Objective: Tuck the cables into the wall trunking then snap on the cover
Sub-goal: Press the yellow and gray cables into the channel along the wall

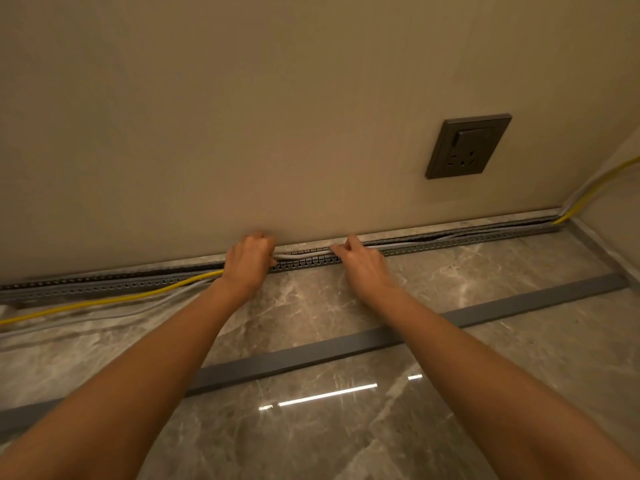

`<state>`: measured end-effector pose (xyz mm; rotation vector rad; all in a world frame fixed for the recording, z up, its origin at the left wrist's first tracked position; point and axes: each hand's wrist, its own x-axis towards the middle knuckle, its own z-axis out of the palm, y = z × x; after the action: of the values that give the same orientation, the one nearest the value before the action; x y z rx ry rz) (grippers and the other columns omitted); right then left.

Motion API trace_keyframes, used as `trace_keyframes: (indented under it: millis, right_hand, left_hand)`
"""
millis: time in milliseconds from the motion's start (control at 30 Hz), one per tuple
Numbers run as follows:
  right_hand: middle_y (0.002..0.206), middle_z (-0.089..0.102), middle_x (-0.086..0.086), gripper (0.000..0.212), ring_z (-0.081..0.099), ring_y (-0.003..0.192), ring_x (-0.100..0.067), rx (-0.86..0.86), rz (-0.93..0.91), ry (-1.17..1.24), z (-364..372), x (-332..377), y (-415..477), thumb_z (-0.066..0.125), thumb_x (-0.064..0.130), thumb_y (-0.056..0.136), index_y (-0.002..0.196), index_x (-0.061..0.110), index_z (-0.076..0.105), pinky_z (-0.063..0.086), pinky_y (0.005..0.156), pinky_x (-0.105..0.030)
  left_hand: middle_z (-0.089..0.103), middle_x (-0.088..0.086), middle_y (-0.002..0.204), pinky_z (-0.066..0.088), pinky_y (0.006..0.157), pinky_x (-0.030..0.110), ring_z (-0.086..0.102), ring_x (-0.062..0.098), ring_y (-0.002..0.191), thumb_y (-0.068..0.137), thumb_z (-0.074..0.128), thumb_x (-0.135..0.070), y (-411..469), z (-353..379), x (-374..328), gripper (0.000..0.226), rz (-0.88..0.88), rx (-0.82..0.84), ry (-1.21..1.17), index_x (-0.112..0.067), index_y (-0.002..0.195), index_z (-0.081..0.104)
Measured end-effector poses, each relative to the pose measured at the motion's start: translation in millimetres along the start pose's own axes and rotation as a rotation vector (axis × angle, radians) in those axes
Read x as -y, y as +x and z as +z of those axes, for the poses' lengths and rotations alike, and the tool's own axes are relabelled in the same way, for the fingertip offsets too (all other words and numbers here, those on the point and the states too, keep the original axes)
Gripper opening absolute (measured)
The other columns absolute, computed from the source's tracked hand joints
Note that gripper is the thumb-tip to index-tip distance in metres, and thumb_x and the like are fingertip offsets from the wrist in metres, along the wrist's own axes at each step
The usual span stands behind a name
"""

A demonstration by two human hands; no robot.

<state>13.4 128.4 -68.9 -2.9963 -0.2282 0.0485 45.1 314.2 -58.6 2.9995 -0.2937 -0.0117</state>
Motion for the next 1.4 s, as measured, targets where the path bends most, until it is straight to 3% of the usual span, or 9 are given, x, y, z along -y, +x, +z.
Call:
trace_keyframes:
  millis: [333,467,667,767,900,967,1100,1300,1400]
  right_hand:
    - [0.134,0.051,-0.016,0.049,0.052,0.120,-0.032,0.038,-0.080,-0.071,-0.9,1.4,-3.6,0.046,-0.005,0.088,0.136,0.004,0.039,0.042,0.100,-0.038]
    - [0.130,0.053,-0.015,0.039,0.055,0.117,-0.032,0.058,-0.076,-0.114,-3.5,2.5,0.6,0.048,0.002,0.089,0.128,0.004,0.048,0.044,0.096,-0.040]
    - [0.145,0.037,-0.013,0.059,0.030,0.134,-0.031,0.055,-0.038,-0.007,14.0,0.4,-8.6,0.047,0.002,0.090,0.145,0.009,0.027,0.034,0.108,-0.044]
    - [0.145,0.037,-0.012,0.059,0.027,0.136,-0.030,0.032,-0.019,0.022,14.0,2.8,-8.3,0.047,0.002,0.088,0.144,0.008,0.029,0.031,0.110,-0.043]
    - [0.145,0.034,-0.013,0.056,0.028,0.135,-0.030,0.037,0.017,0.039,11.2,9.2,-7.2,0.048,0.004,0.087,0.141,0.007,0.033,0.031,0.110,-0.043]
    - [0.145,0.034,-0.013,0.054,0.028,0.135,-0.030,0.045,0.032,0.050,9.6,9.8,-6.3,0.049,0.005,0.088,0.140,0.007,0.035,0.030,0.110,-0.044]
    - [0.146,0.034,-0.012,0.055,0.030,0.136,-0.030,0.097,0.041,0.082,5.8,9.7,-5.7,0.049,0.009,0.088,0.141,0.008,0.035,0.027,0.113,-0.043]
    - [0.147,0.036,-0.015,0.060,0.031,0.138,-0.030,0.093,0.051,0.114,3.2,10.2,-12.3,0.051,0.007,0.086,0.143,0.005,0.030,0.021,0.118,-0.044]
    - [0.137,0.044,-0.017,0.049,0.039,0.130,-0.032,0.009,0.010,0.095,3.8,21.7,-11.8,0.050,0.001,0.084,0.133,0.000,0.043,0.028,0.112,-0.041]
  left_hand:
    - [0.064,0.029,0.088,0.051,0.056,0.044,0.063,0.045,0.079,0.075,0.060,0.013,-9.5,6.0,-6.9,0.015,0.198,-0.089,0.169,0.007,0.088,0.063]
    - [0.065,0.027,0.100,0.054,0.068,0.044,0.064,0.042,0.090,0.084,0.053,0.007,-4.7,3.8,-9.6,0.018,0.319,-0.041,0.298,0.006,0.099,0.062]
    - [0.065,0.023,0.093,0.056,0.059,0.041,0.064,0.038,0.085,0.076,0.064,0.007,-14.8,8.1,-15.9,0.014,0.325,-0.022,0.410,0.007,0.090,0.066]
    - [0.065,0.016,0.063,0.047,0.033,0.027,0.063,0.028,0.050,0.037,0.088,0.009,-21.7,12.6,-12.6,0.043,0.349,-0.074,0.445,0.003,0.073,0.067]
    - [0.061,0.014,0.053,0.039,0.025,0.024,0.058,0.027,0.040,0.022,0.090,0.010,-20.7,16.1,-10.0,0.045,0.379,-0.083,0.396,-0.002,0.056,0.063]
    - [0.063,0.014,0.057,0.043,0.030,0.027,0.062,0.029,0.048,0.031,0.090,0.007,-20.2,7.5,-16.6,0.037,0.343,-0.066,0.396,-0.002,0.056,0.064]
    - [0.060,0.021,0.110,0.049,0.075,0.043,0.059,0.037,0.102,0.085,0.052,0.005,-7.9,4.3,-23.5,0.020,0.180,0.050,0.269,0.004,0.102,0.062]
    - [0.059,0.020,0.117,0.048,0.082,0.043,0.057,0.038,0.107,0.088,0.048,0.002,-8.5,3.5,-21.7,0.026,0.146,0.102,0.189,0.000,0.110,0.061]
    - [0.061,0.023,0.120,0.048,0.089,0.042,0.057,0.038,0.110,0.088,0.050,0.003,-11.7,2.1,-2.1,0.031,0.119,0.082,-0.092,-0.002,0.117,0.060]
